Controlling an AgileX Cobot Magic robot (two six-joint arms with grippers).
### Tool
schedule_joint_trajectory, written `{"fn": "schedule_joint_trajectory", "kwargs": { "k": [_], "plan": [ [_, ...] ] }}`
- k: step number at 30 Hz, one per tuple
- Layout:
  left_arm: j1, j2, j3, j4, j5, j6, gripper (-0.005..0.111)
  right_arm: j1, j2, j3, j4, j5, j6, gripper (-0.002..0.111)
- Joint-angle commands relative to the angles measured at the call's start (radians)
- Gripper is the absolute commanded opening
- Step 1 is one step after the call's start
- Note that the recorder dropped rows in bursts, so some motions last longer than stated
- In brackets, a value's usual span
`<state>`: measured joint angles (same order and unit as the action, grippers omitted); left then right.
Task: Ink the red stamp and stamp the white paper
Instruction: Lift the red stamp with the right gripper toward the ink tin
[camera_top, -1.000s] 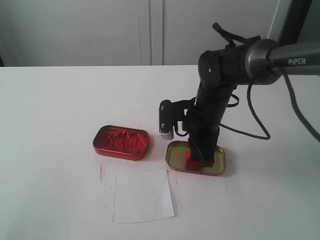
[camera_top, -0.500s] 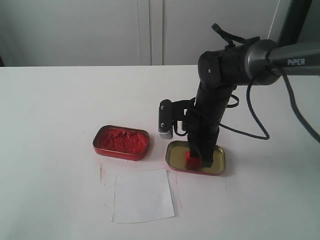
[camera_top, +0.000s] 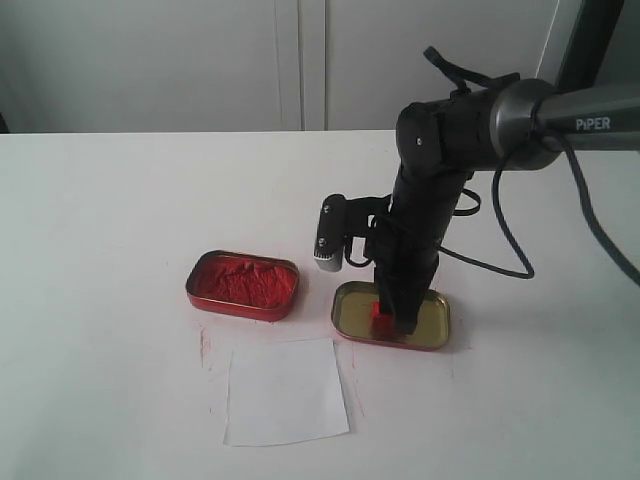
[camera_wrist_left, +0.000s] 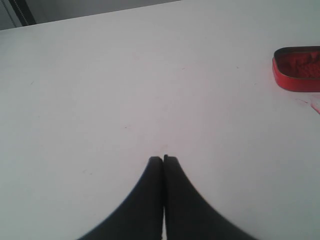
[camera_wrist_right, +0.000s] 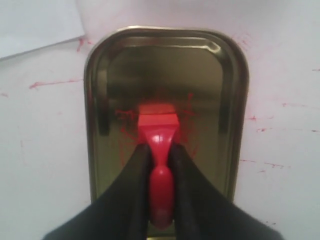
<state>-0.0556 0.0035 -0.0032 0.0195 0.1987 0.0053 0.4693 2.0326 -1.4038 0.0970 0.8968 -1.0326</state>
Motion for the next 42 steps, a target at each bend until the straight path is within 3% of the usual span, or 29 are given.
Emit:
{"fn": "schedule_joint_trajectory", "kwargs": {
  "k": [1, 18, 28, 42],
  "plan": [
    [0.001, -0.003, 0.003, -0.003, -0.004, 0.003, 0.000, -0.001, -0.039, -0.003, 0.004, 0.006, 0.026, 0.000],
    [0.001, -0.003, 0.003, -0.003, -0.004, 0.003, 0.000, 0.001, -0.134, -0.070, 0.004, 0.002, 0.465, 0.000],
    [0.001, -0.003, 0.003, -0.003, -0.004, 0.003, 0.000, 0.071, -0.117, -0.164, 0.000, 0.032, 0.619, 0.000],
    [0.001, -0.003, 0.003, -0.003, -0.004, 0.003, 0.000, 0.101, 0.001, -0.379, 0.020, 0.217, 0.813, 0.000]
  ]
}}
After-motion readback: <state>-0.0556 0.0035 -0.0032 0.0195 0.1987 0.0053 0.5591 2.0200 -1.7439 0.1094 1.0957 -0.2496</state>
